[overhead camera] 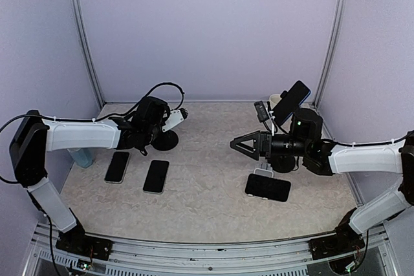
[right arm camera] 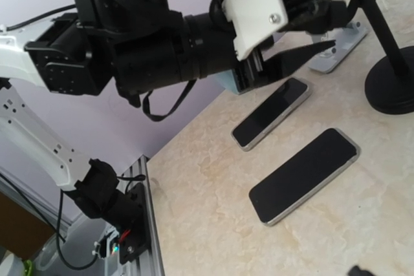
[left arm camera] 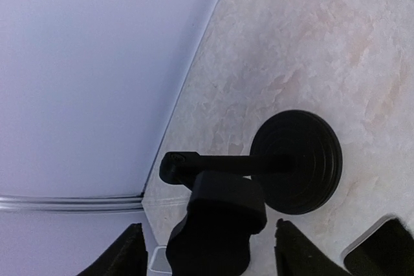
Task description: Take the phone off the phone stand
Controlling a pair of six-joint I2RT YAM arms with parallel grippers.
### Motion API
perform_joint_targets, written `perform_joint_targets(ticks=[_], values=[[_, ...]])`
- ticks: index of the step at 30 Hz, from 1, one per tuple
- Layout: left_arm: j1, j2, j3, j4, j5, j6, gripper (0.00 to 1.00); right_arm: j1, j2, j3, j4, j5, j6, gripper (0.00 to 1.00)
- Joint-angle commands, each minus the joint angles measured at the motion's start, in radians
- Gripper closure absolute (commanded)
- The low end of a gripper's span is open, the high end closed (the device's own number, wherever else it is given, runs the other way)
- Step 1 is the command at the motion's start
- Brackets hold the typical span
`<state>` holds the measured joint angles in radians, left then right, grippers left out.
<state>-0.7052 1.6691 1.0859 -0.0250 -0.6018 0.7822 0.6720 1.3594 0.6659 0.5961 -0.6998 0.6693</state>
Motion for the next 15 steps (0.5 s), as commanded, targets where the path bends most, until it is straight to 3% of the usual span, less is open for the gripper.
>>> perform_joint_targets(ticks=[1,4,15], values=[[0.004,-0.025,0.029,0.045,0.015,-0.034,0.2,0.011,0.021,0.045,-0.031,-0.009,-0.043,0.06],[-0.003,-0.051,0.023,0.03,0.03,-0.059,0.02,0.016,0.038,0.061,-0.049,-0.009,-0.055,0.06],[-0.037,-0.201,0.008,-0.014,0.066,-0.2,0.01,0.064,0.069,0.133,-0.152,0.004,-0.14,0.06]])
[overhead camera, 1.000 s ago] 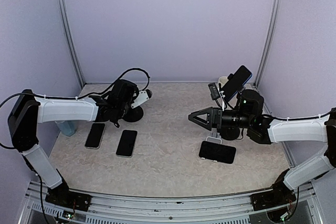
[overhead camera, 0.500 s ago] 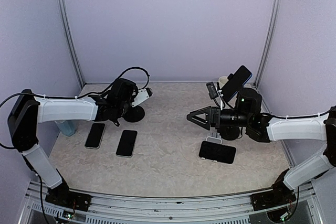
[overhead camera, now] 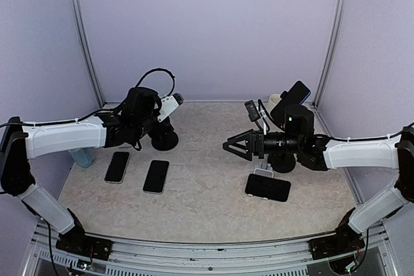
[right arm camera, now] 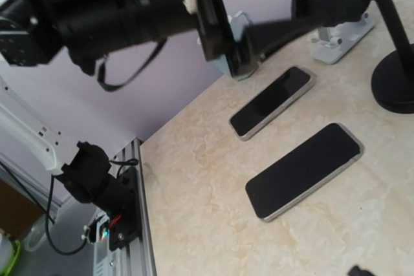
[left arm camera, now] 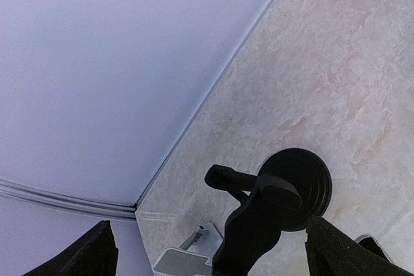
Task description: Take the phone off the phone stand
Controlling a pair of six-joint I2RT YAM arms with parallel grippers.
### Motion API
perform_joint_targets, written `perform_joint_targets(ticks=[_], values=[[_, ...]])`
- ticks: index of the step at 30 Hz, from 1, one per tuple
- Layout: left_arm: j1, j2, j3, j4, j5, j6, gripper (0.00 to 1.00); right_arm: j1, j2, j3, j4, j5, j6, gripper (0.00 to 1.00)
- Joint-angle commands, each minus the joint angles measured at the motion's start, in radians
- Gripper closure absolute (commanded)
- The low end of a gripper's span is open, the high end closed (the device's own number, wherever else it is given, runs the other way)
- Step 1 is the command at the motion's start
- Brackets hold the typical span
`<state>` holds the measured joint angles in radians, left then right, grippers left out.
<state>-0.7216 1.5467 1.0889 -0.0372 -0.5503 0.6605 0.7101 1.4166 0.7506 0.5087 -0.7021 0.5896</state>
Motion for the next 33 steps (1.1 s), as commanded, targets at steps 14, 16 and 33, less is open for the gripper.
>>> perform_joint_targets(ticks=[14,16,33], values=[[-0.146,-0.35,-0.057,-0.044,0.137,-0.325,0.01,0.107,-0.048,-0.003,-0.29,0.099,-0.213,0.06],[-0.177,-0.379,-0.098,-0.019,0.161,-0.326,0.01,0.107,-0.083,-0.031,-0.345,0.116,-0.235,0.06],[-0.381,-0.281,-0.228,0.079,0.29,-0.342,0.01,0.041,-0.301,-0.045,-0.951,0.463,-0.288,0.04]])
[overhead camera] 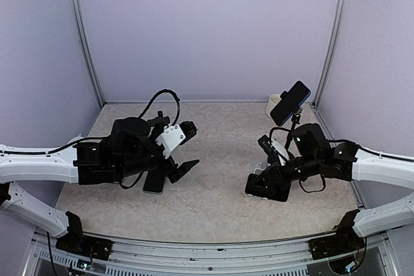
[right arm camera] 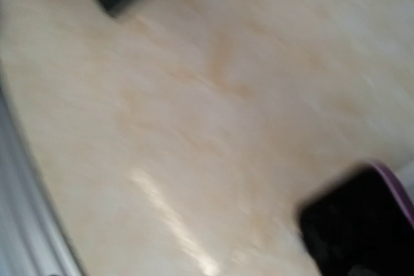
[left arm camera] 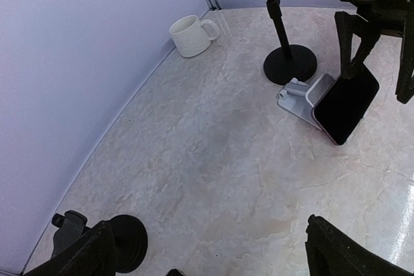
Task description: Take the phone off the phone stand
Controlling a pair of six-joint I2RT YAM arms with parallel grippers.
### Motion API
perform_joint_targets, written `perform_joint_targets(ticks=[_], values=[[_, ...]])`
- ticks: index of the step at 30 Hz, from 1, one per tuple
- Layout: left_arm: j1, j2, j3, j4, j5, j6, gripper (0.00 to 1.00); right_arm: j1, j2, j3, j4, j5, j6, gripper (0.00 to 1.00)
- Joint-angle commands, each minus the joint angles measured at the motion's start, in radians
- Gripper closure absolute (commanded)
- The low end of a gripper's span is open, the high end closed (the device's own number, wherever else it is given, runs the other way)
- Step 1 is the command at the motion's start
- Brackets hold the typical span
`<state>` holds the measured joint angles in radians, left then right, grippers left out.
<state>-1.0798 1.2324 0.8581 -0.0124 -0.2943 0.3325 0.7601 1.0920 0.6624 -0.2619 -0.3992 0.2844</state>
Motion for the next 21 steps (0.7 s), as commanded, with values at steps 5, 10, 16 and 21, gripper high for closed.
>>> perform_joint_targets(ticks=[5,10,16,21], values=[[-0.039,0.071,0.005,0.081,0.054,-0.009,0.01,-0.024,0.026,0.061,-0.246,0.282,0.075,0.0],[-0.053,0.098,0.006,0.105,0.061,-0.008,0.01,-0.084,0.042,0.067,-0.266,0.355,0.097,0.0],[-0.061,0.114,0.007,0.114,0.058,0.003,0.01,-0.125,0.095,0.048,-0.226,0.297,0.069,0.0],[-0.063,0.113,0.002,0.124,0.07,-0.003,0.01,-0.169,0.134,0.028,-0.18,0.269,0.06,0.0]])
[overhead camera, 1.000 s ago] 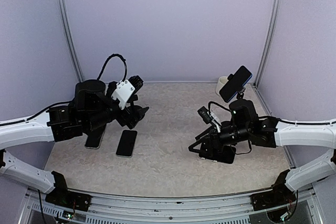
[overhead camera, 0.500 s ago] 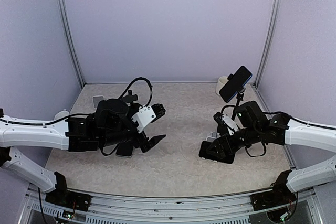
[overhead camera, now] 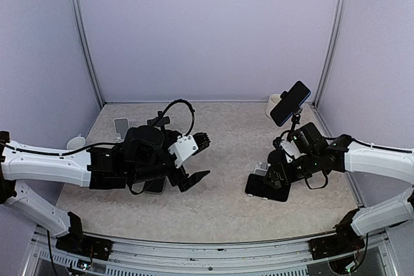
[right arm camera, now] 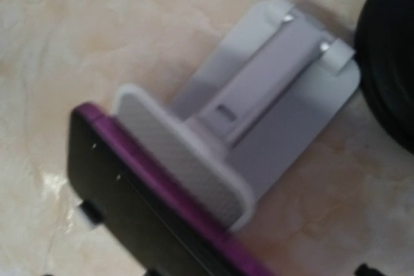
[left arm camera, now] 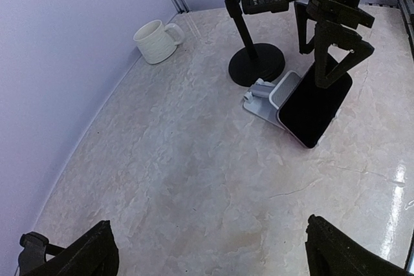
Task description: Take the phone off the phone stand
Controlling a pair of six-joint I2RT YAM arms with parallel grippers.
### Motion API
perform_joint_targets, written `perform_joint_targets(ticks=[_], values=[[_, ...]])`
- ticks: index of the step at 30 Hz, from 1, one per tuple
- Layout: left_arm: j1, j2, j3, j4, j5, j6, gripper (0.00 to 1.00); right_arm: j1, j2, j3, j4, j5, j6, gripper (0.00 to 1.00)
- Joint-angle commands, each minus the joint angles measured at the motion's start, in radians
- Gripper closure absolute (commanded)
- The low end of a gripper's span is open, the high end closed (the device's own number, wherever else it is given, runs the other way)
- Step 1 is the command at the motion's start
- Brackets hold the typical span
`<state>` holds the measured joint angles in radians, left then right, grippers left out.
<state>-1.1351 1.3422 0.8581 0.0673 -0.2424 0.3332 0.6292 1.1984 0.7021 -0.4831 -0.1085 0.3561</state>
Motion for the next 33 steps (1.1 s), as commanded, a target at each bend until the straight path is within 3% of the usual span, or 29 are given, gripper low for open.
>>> perform_joint_targets(ticks=[1,7,13,22,33], values=[[-0.011,0.003,0.002,0.044,0.017,-0.006,0.01,-0.045,0.032,-0.017,0.051,-0.037,-0.013,0.0],[-0.018,-0.012,-0.026,0.073,0.003,-0.009,0.01,-0.062,0.06,-0.056,0.142,-0.171,-0.037,0.04],[-0.018,-0.004,-0.041,0.077,0.001,-0.004,0.01,-0.062,0.145,-0.067,0.234,-0.302,-0.041,0.16],[-0.018,0.015,-0.06,0.098,0.041,-0.021,0.05,-0.054,0.199,-0.054,0.353,-0.465,-0.037,0.25],[-0.024,0.044,-0.07,0.119,0.057,-0.032,0.06,0.007,0.25,-0.028,0.346,-0.454,-0.03,0.27]])
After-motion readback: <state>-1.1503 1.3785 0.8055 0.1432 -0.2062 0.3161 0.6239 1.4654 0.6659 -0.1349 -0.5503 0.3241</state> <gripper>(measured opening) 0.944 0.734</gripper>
